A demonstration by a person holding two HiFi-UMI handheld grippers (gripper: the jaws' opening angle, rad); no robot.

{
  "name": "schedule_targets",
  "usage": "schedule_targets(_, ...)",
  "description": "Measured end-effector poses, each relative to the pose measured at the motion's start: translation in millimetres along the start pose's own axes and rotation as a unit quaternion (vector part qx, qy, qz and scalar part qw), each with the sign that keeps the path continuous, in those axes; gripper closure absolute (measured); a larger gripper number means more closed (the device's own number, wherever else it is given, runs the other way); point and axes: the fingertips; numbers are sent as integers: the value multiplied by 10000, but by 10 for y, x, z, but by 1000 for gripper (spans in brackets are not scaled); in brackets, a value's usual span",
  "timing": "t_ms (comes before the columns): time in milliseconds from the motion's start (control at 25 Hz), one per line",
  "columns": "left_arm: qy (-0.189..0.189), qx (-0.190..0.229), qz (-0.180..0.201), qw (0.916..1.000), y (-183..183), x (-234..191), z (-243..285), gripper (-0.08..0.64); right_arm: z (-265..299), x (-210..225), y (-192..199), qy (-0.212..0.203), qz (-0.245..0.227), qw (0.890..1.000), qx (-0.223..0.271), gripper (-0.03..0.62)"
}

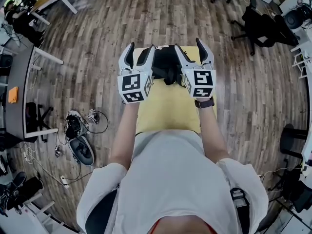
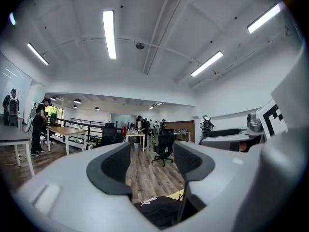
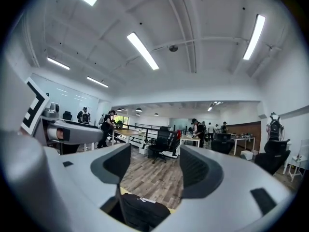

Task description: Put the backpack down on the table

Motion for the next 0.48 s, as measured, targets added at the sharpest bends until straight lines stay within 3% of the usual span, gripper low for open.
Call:
schedule_targets(280,-285,191,152,9993,-336,-102,-60,327,-15,-113,-325,-9,5,9997,249,272)
schedule_targets(480,-378,292,250,9985,-424,-99,-87,345,-60,-147,-441,25,26,9993,380,319)
Point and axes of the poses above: the fingertips, and each gripper's own axes: z forward along the fingers, x to its right, y out of its underside, and after that the axes turned 15 degrees about z, right-handed
